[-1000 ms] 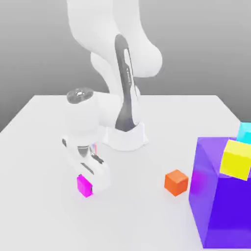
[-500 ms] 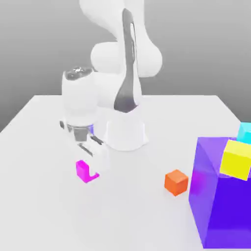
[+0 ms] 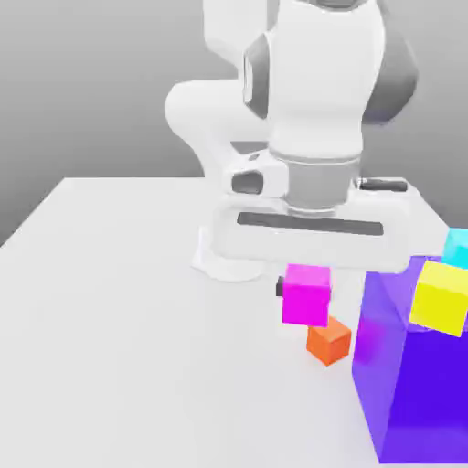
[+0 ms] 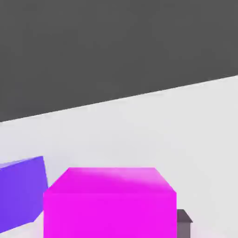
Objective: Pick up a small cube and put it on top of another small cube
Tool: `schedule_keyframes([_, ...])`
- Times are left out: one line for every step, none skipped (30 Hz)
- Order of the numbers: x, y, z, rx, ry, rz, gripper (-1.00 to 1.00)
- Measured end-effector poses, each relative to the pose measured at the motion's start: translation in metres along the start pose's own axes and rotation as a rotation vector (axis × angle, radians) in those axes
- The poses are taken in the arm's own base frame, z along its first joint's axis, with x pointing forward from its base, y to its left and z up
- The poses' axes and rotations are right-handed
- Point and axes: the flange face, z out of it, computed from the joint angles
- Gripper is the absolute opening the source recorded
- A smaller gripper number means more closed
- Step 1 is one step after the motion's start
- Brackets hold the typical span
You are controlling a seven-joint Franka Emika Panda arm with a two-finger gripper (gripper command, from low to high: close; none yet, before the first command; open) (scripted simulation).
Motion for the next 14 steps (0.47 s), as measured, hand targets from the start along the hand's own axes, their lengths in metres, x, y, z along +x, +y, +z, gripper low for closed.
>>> schedule_keyframes([-0.02, -0.015, -0.015, 0.0, -0.003, -0.065, -1.0])
schedule_keyframes([-0.042, -0.029, -0.03, 0.0, -0.007, -0.13, -1.0])
schedule_keyframes([-0.066, -0.041, -0.045, 0.0, -0.01, -0.197, -1.0])
schedule_keyframes([-0.092, -0.049, -0.058, -0.004, -0.017, -0.266, -1.0])
schedule_keyframes([-0.117, -0.052, -0.063, -0.015, -0.032, -0.331, -1.0])
schedule_keyframes([-0.137, -0.051, -0.068, -0.021, -0.039, -0.393, -1.0])
schedule_keyframes([-0.147, -0.051, -0.061, -0.024, -0.042, -0.423, -1.0])
schedule_keyframes([-0.151, -0.05, -0.05, -0.025, -0.044, -0.437, -1.0])
schedule_keyframes([-0.154, -0.05, -0.037, -0.027, -0.044, -0.445, -1.0])
schedule_keyframes([-0.156, -0.049, -0.022, -0.027, -0.045, -0.449, -1.0])
schedule_keyframes([-0.157, -0.048, -0.013, -0.027, -0.045, -0.451, 1.0])
schedule_keyframes([-0.157, -0.048, -0.013, -0.027, -0.045, -0.451, 1.0])
schedule_keyframes([-0.157, -0.048, -0.013, -0.027, -0.045, -0.451, 1.0])
schedule_keyframes([-0.157, -0.048, -0.013, -0.027, -0.045, -0.451, 1.0])
